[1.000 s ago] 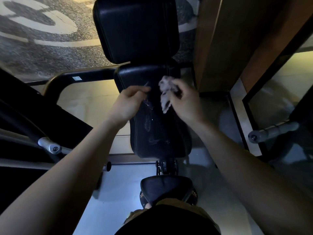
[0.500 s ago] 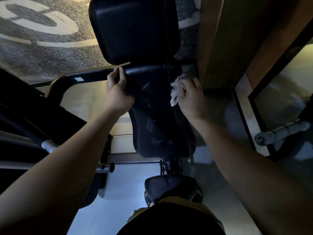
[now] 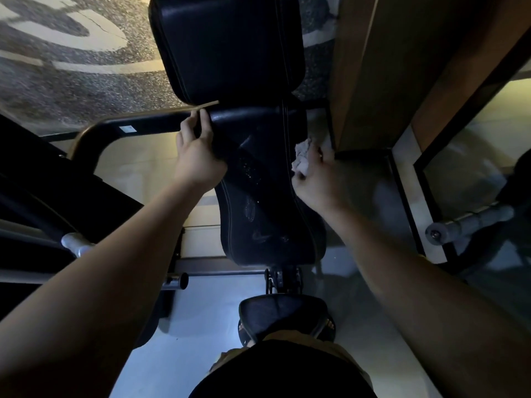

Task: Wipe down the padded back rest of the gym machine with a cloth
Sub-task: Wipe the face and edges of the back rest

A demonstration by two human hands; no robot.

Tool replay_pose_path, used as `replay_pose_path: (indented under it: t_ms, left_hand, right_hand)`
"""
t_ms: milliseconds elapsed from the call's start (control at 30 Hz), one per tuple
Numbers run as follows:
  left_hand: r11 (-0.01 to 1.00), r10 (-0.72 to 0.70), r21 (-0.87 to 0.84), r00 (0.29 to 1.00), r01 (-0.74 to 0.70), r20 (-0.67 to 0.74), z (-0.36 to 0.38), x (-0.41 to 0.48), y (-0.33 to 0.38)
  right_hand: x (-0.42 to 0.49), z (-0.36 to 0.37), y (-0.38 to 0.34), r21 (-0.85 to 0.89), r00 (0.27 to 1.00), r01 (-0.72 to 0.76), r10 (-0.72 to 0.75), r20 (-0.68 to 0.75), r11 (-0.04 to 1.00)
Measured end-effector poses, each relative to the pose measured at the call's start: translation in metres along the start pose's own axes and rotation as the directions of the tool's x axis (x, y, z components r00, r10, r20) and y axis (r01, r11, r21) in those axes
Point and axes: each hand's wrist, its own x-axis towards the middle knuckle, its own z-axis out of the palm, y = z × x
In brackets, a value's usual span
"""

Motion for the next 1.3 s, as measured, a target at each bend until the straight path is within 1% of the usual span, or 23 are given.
replay_pose_path:
  t_ms: [67, 100, 200, 267, 300, 333, 367, 467, 533, 600, 733, 867, 933, 1033, 1100, 1167, 1233, 1300]
  left_hand:
    - [1.0, -0.002, 0.0, 1.0, 0.002, -0.001, -0.001, 0.0, 0.0]
    - [1.0, 0.0, 0.006, 1.0, 0.0, 0.001, -0.002, -0.001, 0.001]
    - [1.0, 0.002, 0.016, 1.0, -0.002, 0.008, -0.004, 0.0, 0.002]
    - [1.0, -0.003, 0.007, 1.0, 0.003, 0.012, -0.005, 0.0, 0.002]
    - [1.0, -0.004, 0.002, 1.0, 0.004, 0.012, -0.005, 0.0, 0.001]
    - [1.0, -0.004, 0.0, 1.0, 0.004, 0.012, -0.004, 0.0, 0.002]
    - [1.0, -0.005, 0.001, 1.0, 0.005, 0.013, -0.004, 0.0, 0.002]
    - [1.0, 0.001, -0.008, 1.0, 0.0, 0.019, -0.004, 0.0, 0.001]
    - [1.0, 0.002, -0.008, 1.0, -0.002, 0.016, -0.004, 0.001, -0.002]
    - [1.0, 0.005, -0.003, 1.0, -0.005, 0.014, -0.003, 0.001, -0.003]
    - [1.0, 0.017, -0.005, 1.0, -0.017, 0.001, -0.001, 0.002, -0.005]
    - [1.0, 0.022, 0.003, 1.0, -0.022, -0.009, 0.001, 0.002, -0.007]
    - [1.0, 0.015, -0.005, 1.0, -0.015, -0.018, 0.002, 0.002, -0.007]
    - [1.0, 0.011, -0.01, 1.0, -0.012, -0.019, 0.003, 0.002, -0.006]
    - [1.0, 0.008, -0.015, 1.0, -0.008, -0.018, 0.004, 0.003, -0.006]
    - [1.0, 0.008, -0.01, 1.0, -0.008, -0.015, 0.004, 0.002, -0.006]
    - [1.0, 0.009, -0.005, 1.0, -0.009, -0.013, 0.004, 0.001, -0.005]
    - [1.0, 0.004, 0.003, 1.0, -0.004, -0.018, 0.006, 0.0, -0.004]
  right_hand:
    - [0.003, 0.002, 0.005, -0.092, 0.998, 0.059, -0.055, 0.039, 0.994]
    - [0.006, 0.004, 0.008, -0.093, 0.997, 0.076, -0.073, 0.031, 0.993]
    - [0.019, 0.001, 0.009, -0.016, 0.995, 0.098, -0.098, -0.022, 0.995]
    - [0.028, -0.005, 0.002, 0.015, 0.973, 0.189, -0.185, -0.139, 0.982]
    - [0.034, -0.008, -0.005, 0.006, 0.944, 0.249, -0.241, -0.224, 0.969]
    - [0.04, -0.011, -0.013, -0.008, 0.916, 0.283, -0.273, -0.295, 0.959]
    - [0.047, -0.014, -0.019, -0.004, 0.903, 0.288, -0.273, -0.332, 0.958]
    - [0.047, -0.009, -0.024, 0.072, 0.896, 0.306, -0.262, -0.357, 0.949]
    - [0.041, 0.002, -0.016, 0.046, 0.872, 0.372, -0.332, -0.36, 0.927]
    - [0.038, 0.009, -0.009, 0.002, 0.87, 0.381, -0.358, -0.339, 0.925]
    - [0.04, 0.011, -0.009, 0.037, 0.855, 0.359, -0.313, -0.415, 0.933]
    - [0.047, -0.004, -0.014, 0.144, 0.861, 0.388, -0.303, -0.408, 0.91]
    - [0.058, -0.014, -0.021, 0.177, 0.87, 0.369, -0.272, -0.411, 0.913]
    - [0.066, -0.013, -0.024, 0.239, 0.914, 0.271, -0.171, -0.368, 0.932]
    - [0.054, -0.004, -0.017, 0.285, 0.943, 0.154, -0.055, -0.328, 0.946]
    - [0.03, 0.011, -0.003, 0.275, 0.976, 0.003, 0.057, -0.212, 0.962]
    - [0.012, 0.02, 0.005, 0.246, 0.987, -0.047, 0.083, -0.14, 0.968]
    - [0.018, 0.013, -0.001, 0.216, 0.986, -0.033, 0.067, -0.155, 0.976]
